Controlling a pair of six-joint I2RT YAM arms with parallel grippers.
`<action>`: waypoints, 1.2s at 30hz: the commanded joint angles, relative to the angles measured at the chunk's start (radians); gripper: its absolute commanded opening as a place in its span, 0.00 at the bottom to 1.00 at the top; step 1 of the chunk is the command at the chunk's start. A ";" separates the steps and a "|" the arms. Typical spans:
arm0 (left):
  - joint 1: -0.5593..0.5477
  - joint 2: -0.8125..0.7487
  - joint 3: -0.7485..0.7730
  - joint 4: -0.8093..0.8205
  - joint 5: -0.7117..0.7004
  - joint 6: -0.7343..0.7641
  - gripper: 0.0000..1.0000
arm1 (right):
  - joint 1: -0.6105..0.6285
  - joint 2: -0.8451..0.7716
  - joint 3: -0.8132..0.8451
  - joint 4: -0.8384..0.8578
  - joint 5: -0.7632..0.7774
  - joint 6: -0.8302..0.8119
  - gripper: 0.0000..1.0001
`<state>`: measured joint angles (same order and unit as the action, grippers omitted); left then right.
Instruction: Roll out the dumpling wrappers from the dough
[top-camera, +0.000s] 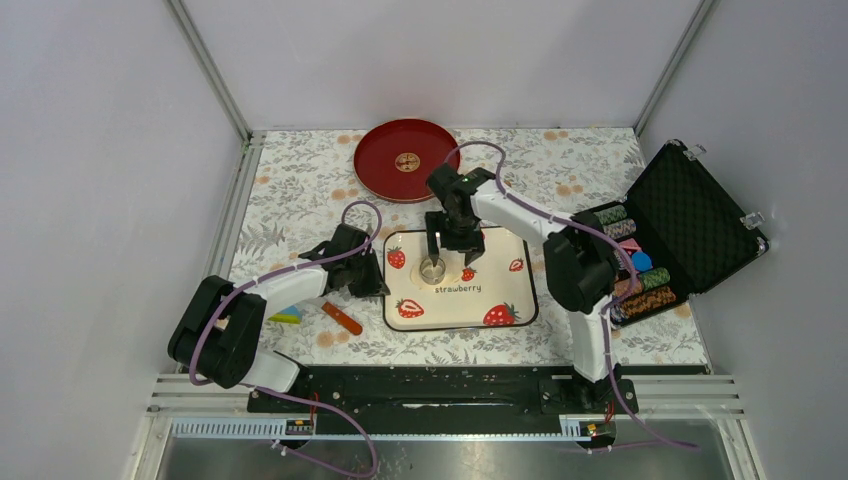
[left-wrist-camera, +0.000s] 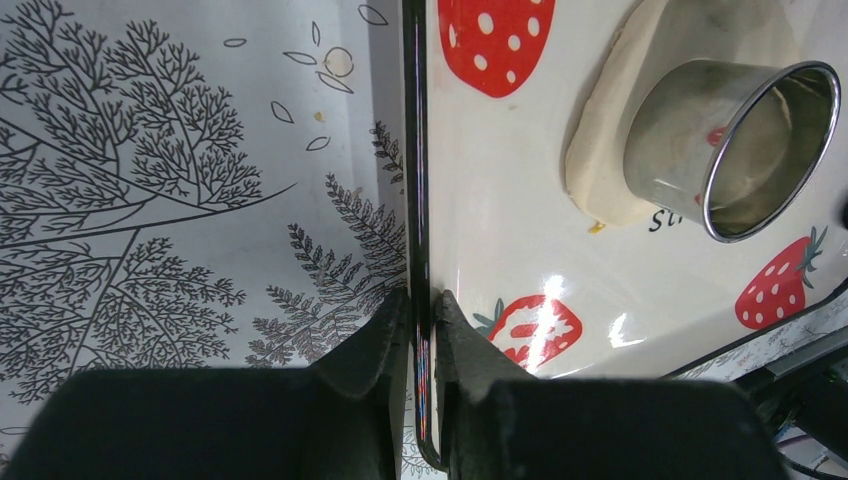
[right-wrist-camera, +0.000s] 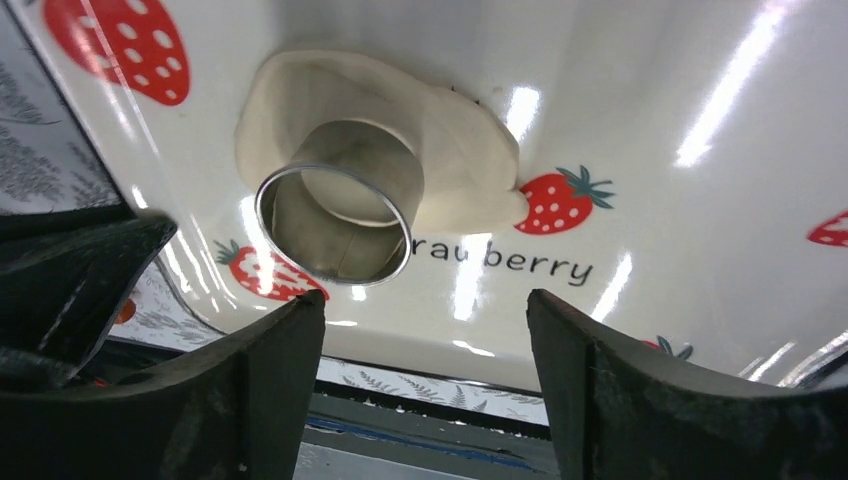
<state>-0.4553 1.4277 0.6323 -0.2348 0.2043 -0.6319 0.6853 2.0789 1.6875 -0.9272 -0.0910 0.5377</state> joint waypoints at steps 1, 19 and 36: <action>-0.016 -0.008 -0.021 -0.082 -0.004 0.055 0.00 | -0.002 -0.154 0.000 -0.065 0.071 -0.034 0.83; -0.265 -0.105 0.029 -0.275 -0.148 -0.029 0.00 | -0.107 -0.581 -0.387 -0.040 0.049 -0.080 0.99; -0.257 -0.328 0.117 -0.289 -0.162 -0.105 0.52 | -0.125 -0.625 -0.519 0.037 -0.089 -0.101 0.88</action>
<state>-0.7189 1.1511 0.6983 -0.5728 0.0399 -0.7010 0.5739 1.4719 1.1915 -0.9344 -0.1017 0.4568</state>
